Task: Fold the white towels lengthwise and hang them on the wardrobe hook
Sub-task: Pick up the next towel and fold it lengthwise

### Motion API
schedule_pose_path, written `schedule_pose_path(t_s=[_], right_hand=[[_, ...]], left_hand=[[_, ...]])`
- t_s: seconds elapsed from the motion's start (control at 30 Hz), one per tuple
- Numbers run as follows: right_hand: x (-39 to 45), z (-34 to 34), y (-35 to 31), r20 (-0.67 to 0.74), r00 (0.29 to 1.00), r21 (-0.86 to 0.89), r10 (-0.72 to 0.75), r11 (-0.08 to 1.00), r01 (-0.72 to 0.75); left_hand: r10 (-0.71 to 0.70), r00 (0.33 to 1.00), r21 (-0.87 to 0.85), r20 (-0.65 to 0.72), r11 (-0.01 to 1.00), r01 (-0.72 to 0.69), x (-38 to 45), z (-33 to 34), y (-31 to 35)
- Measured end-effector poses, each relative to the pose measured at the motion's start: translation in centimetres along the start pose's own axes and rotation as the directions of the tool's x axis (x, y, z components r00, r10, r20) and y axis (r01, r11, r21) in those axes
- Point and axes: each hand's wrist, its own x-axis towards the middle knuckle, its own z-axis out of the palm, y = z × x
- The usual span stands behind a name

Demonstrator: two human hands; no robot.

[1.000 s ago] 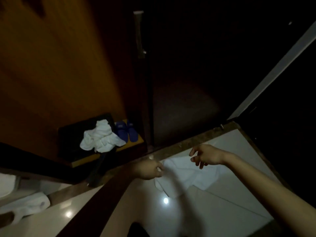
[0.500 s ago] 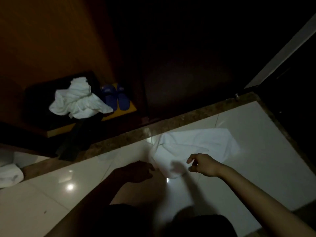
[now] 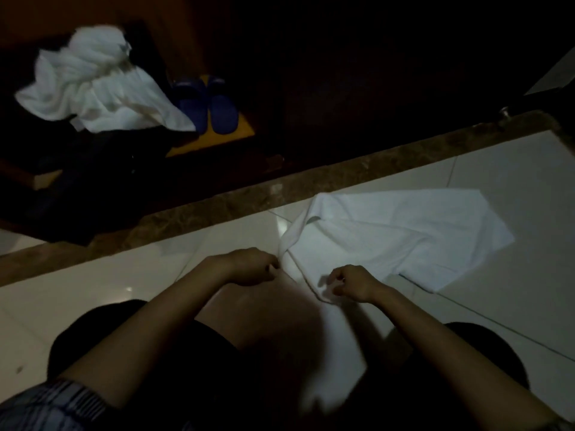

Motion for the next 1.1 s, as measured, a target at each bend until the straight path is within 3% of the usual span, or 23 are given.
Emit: schedule_pose_path(t_s=[0.13,0.2,0.33,0.43,0.5,0.57,0.63,0.73,0.87,0.97,1.1], right_hand=[[3.5,5.4,2.4,0.131,0.991,-0.079,-0.002,0.997,0.012],[4.1,7.4,2.9,0.115,0.992,-0.131,0.05,0.991,-0.035],[5.0,9.7,3.4,0.087,0.992,-0.393,0.094,0.918,-0.052],[5.6,10.1,3.7,-0.001,0.994,-0.501,0.11,0.86,-0.095],[5.6,9.4,3.5,-0.168,0.986,-0.488,-0.014,0.87,-0.071],[5.4,7.4,3.3,-0.398,0.912,-0.306,-0.102,0.952,-0.027],[5.3,4.8,2.6,-0.537,0.836,-0.122,-0.109,0.991,0.051],[4.8,0.4,0.9,-0.598,0.787,-0.082,-0.152,0.988,0.128],[3.2,-5.3,-2.1,-0.641,0.706,-0.286,-0.301,0.947,0.145],[-0.4,-9.6,-5.2,-0.721,0.624,-0.277,-0.302,0.95,0.141],[-7.0,-15.2,-10.1,-0.733,0.65,-0.176,-0.201,0.979,0.104]], left_hand=[[-0.016,1.0,0.057,0.017,0.998,0.015,0.2,0.9,-2.5],[-0.033,0.999,0.068,0.029,0.997,0.031,0.0,0.9,-2.9],[-0.006,1.0,0.071,0.028,0.997,0.004,0.5,1.3,-2.4],[0.018,1.0,0.074,-0.003,0.997,-0.018,1.1,1.9,-2.4],[0.051,0.998,0.04,-0.037,0.998,-0.05,1.2,2.2,-2.6],[0.08,0.995,-0.002,-0.063,0.997,-0.08,1.3,2.4,-2.7],[0.099,0.991,-0.039,-0.09,0.994,-0.103,1.5,2.7,-2.7],[0.129,0.978,-0.09,-0.164,0.985,-0.145,2.0,2.8,-2.6],[0.187,0.932,-0.173,-0.31,0.953,-0.249,2.6,0.9,-1.2],[0.23,0.881,-0.259,-0.413,0.898,-0.356,1.3,-2.3,1.3],[0.204,0.82,-0.392,-0.535,0.799,-0.456,-3.6,-7.1,5.3]])
